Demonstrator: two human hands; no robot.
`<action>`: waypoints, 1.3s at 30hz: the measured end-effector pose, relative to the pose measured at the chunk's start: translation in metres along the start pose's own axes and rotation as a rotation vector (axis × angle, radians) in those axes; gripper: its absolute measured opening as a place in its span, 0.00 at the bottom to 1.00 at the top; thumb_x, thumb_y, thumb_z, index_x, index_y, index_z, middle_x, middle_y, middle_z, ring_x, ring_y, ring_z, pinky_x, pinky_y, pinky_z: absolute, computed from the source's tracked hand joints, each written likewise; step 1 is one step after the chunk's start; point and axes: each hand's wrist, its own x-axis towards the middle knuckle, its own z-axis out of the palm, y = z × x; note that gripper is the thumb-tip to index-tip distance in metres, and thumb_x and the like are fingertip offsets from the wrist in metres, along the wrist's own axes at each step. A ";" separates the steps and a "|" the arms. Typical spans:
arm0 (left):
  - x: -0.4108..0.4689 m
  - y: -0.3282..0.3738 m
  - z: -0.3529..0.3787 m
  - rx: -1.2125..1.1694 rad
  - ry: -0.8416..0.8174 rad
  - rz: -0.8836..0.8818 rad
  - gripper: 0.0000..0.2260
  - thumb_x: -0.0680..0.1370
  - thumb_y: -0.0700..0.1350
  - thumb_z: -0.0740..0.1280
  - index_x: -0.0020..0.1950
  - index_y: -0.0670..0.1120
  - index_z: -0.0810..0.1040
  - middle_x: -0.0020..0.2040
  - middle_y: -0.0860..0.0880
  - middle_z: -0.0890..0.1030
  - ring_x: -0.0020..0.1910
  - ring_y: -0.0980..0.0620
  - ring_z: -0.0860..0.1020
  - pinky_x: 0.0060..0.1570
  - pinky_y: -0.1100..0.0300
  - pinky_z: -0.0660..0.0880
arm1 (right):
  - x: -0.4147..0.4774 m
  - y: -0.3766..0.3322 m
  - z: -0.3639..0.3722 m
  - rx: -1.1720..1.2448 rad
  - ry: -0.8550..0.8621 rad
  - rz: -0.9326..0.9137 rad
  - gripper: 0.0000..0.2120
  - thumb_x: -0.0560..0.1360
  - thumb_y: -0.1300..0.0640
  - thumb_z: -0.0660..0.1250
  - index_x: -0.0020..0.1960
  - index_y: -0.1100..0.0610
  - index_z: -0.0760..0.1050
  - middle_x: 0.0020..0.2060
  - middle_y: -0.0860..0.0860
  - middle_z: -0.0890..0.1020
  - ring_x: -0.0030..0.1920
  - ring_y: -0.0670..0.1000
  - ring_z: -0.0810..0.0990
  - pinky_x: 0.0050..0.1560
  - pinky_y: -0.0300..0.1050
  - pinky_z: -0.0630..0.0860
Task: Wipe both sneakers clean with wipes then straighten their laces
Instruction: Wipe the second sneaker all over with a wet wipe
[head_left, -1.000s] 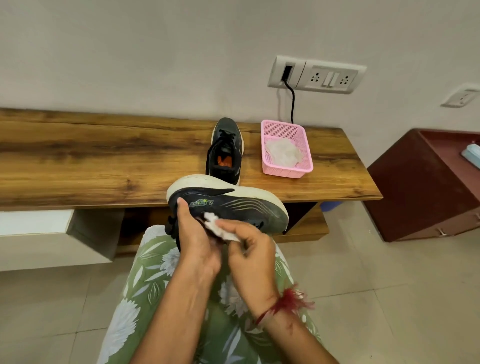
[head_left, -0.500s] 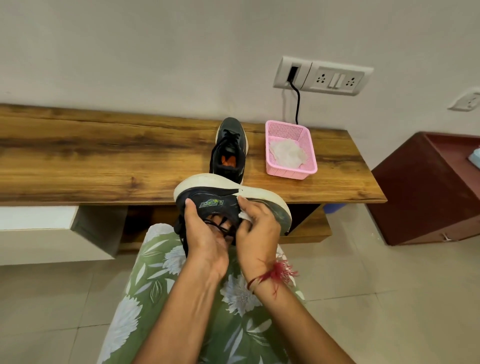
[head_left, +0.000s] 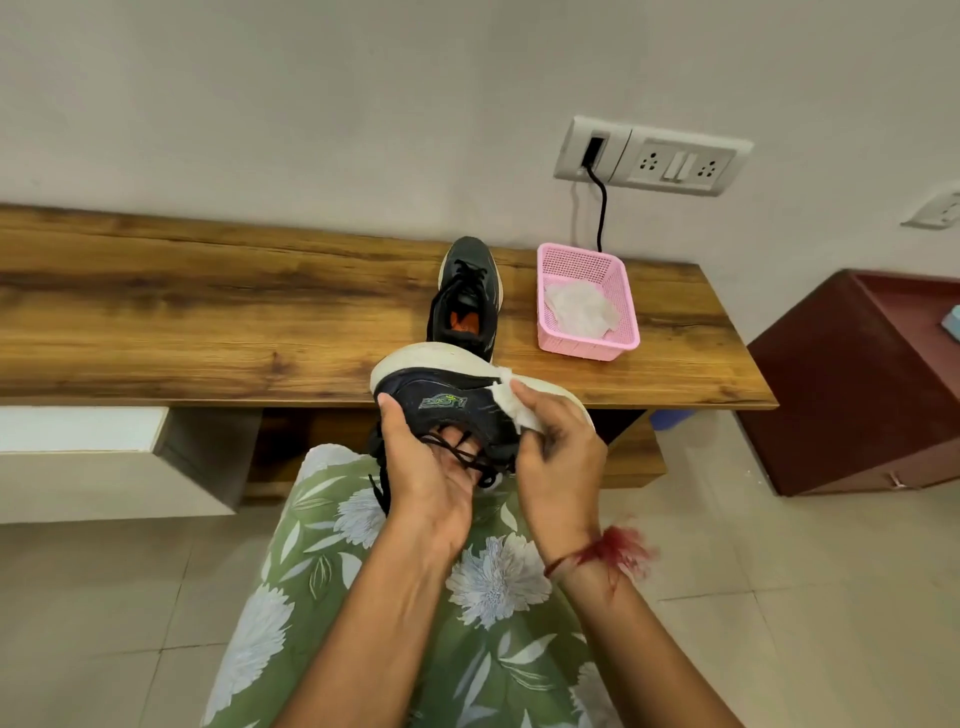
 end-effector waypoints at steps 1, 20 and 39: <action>0.001 0.000 -0.001 -0.015 -0.019 0.011 0.35 0.79 0.66 0.46 0.68 0.41 0.72 0.45 0.39 0.84 0.36 0.52 0.82 0.39 0.62 0.78 | 0.002 0.000 0.005 -0.049 -0.007 0.022 0.25 0.66 0.76 0.61 0.55 0.55 0.81 0.47 0.51 0.82 0.49 0.50 0.80 0.54 0.51 0.77; 0.009 0.001 -0.007 -0.137 0.115 -0.066 0.23 0.80 0.58 0.56 0.66 0.44 0.73 0.50 0.44 0.81 0.50 0.48 0.80 0.48 0.52 0.76 | 0.024 0.073 -0.013 -0.087 0.116 0.425 0.15 0.73 0.70 0.64 0.56 0.58 0.80 0.55 0.53 0.79 0.54 0.53 0.78 0.52 0.37 0.73; 0.004 -0.001 -0.002 -0.064 0.062 -0.008 0.21 0.80 0.55 0.56 0.65 0.42 0.74 0.42 0.46 0.81 0.45 0.48 0.80 0.51 0.51 0.76 | -0.001 0.033 -0.010 0.047 0.071 0.041 0.24 0.68 0.75 0.62 0.54 0.53 0.80 0.50 0.45 0.80 0.52 0.48 0.79 0.52 0.34 0.75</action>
